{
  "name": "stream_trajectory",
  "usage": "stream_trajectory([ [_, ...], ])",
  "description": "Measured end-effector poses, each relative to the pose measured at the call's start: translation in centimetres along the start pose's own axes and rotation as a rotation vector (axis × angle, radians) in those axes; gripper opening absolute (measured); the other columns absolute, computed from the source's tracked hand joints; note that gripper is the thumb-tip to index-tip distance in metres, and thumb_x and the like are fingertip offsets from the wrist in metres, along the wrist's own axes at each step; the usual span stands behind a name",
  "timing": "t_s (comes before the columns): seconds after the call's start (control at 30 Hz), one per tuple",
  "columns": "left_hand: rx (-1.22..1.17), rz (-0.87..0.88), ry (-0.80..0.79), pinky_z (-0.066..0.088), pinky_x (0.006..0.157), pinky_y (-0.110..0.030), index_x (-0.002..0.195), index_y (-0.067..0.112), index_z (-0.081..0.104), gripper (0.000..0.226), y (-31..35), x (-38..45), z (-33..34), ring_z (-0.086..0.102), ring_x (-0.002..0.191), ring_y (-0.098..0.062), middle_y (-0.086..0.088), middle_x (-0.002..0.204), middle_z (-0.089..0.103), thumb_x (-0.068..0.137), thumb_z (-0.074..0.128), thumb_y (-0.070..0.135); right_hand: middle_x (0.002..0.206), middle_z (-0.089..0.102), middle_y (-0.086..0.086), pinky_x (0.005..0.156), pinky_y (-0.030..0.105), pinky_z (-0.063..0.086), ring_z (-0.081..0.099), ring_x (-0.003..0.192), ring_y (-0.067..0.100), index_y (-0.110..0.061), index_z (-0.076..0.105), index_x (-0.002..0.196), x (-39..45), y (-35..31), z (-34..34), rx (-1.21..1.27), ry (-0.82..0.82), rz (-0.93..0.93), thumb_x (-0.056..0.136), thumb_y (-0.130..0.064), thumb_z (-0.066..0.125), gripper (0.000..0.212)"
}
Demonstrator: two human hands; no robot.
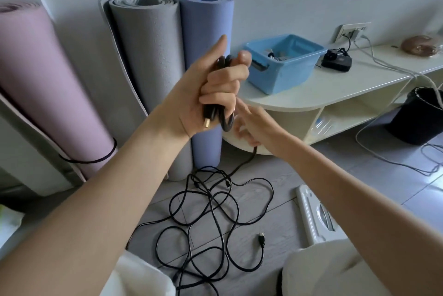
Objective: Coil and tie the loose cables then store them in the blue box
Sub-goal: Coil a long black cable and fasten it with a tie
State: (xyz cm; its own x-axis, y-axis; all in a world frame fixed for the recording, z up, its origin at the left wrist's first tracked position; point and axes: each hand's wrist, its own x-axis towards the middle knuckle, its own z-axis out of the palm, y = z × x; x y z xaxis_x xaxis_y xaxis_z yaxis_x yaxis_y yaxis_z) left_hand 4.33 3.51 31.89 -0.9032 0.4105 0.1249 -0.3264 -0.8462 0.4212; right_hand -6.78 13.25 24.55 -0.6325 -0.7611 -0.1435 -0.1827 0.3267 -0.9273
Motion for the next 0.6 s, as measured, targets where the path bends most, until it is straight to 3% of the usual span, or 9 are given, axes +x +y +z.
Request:
stream_trajectory([
  [0.1,0.159,0.116,0.208,0.029,0.029,-0.016,0.074,0.007,0.048,0.047,-0.8,0.6,-0.9,0.024,0.034,-0.007,-0.003,0.044,0.043,0.098,0.031,0.044,0.051,0.04,-0.004,0.044,0.022,0.024,0.031,0.044,0.01,-0.018,0.042,0.058,1.3,0.5,-2.2,-0.058,0.301,-0.014,0.098,-0.042,0.035,0.048],
  [0.2,0.416,0.171,0.399,0.023,0.026,-0.01,0.07,0.018,0.036,0.042,-2.1,1.3,-1.3,0.027,0.025,-0.005,0.009,0.041,0.036,0.097,0.025,0.047,0.052,0.036,-0.002,0.046,0.025,0.023,0.029,0.047,0.013,-0.017,0.036,0.055,2.2,1.3,-3.4,-0.034,0.388,-0.005,0.098,-0.043,0.037,0.049],
  [0.33,0.496,0.16,0.492,0.023,0.028,-0.011,0.07,0.018,0.035,0.042,-2.9,1.4,-1.9,0.026,0.027,-0.003,0.01,0.039,0.033,0.097,0.023,0.048,0.059,0.035,0.0,0.041,0.024,0.025,0.029,0.048,0.015,-0.017,0.032,0.06,2.5,1.8,-4.1,0.117,0.512,0.137,0.096,-0.048,0.039,0.048],
  [0.4,0.507,0.132,0.459,0.023,0.028,-0.011,0.071,0.018,0.037,0.04,-3.0,1.2,-2.1,0.026,0.027,-0.003,0.011,0.039,0.032,0.098,0.026,0.046,0.058,0.034,0.001,0.041,0.024,0.025,0.029,0.048,0.016,-0.017,0.031,0.06,2.2,1.7,-4.5,0.139,0.542,0.143,0.096,-0.048,0.039,0.048],
  [0.5,0.431,0.066,0.293,0.025,0.028,-0.011,0.07,0.015,0.049,0.032,-3.3,1.2,-2.0,0.021,0.029,-0.004,0.007,0.038,0.041,0.093,0.038,0.035,0.056,0.037,0.001,0.042,0.025,0.024,0.031,0.044,0.017,-0.016,0.037,0.06,2.0,1.8,-3.7,0.072,0.408,0.161,0.094,-0.051,0.04,0.049],
  [0.6,0.126,0.046,0.02,0.03,0.037,-0.021,0.088,-0.004,0.054,0.026,-2.5,1.4,-2.0,0.03,0.039,-0.012,-0.015,0.056,0.058,0.096,0.044,0.018,0.058,0.04,0.005,0.042,0.028,0.031,0.035,0.044,0.018,-0.013,0.043,0.064,1.5,1.6,-1.7,-0.112,0.206,0.23,0.096,-0.039,0.038,0.043],
])
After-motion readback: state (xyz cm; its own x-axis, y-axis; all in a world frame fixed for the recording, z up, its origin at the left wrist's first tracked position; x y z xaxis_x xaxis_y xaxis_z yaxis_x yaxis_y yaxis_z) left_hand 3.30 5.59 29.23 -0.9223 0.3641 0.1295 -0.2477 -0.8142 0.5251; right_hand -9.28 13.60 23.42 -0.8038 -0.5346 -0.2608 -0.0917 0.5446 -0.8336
